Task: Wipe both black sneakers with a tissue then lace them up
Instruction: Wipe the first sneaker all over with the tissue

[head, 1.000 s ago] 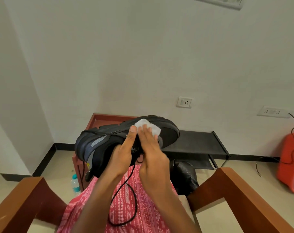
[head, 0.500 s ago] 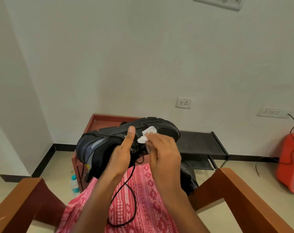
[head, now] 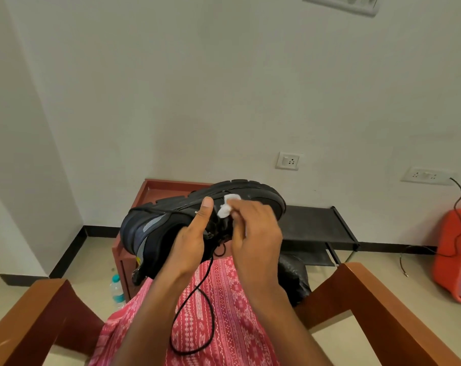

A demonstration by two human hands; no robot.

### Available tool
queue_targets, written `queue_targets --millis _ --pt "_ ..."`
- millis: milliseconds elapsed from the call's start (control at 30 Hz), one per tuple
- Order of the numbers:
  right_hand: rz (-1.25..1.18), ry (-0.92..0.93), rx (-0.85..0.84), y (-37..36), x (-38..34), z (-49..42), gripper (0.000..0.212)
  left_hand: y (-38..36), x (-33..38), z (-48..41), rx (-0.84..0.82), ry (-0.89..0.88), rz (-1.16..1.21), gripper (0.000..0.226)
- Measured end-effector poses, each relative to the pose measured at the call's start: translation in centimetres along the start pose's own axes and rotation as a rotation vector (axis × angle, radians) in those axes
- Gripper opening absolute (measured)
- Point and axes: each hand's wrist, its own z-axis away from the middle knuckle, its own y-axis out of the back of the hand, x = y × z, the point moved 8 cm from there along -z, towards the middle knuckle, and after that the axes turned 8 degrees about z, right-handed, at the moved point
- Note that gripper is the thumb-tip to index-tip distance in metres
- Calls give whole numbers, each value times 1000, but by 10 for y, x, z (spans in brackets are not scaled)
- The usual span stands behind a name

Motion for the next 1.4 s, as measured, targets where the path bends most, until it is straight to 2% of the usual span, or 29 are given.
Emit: queue_targets --millis 167,400,567,700,900,1067,1167,1300,1400 --pt "-31 125 -10 1 -27 22 28 5 -1 -1 27 3 10 60" --pt "97 -11 80 -1 13 -16 28 3 0 -3 -22 -28 -26 58" --pt "-32 48 33 0 -14 6 21 1 2 -1 -4 -16 -17 54" --pt "-54 89 19 0 -25 13 26 3 3 -3 2 -28 -23 51" --pt "78 -32 16 -9 5 -19 30 1 3 -2 2 -46 -38 57" --pt "-80 -22 28 -2 -18 4 25 0 5 0 -4 -35 -58 55" --pt "-171 -8 21 2 -28 13 23 3 4 -2 -5 -38 -95 62" --pt "-116 0 -6 -7 -12 -13 15 5 -2 -6 -24 -30 -97 94" --pt "-20 -27 22 -11 0 -33 16 -1 2 -2 -50 -66 2 84"
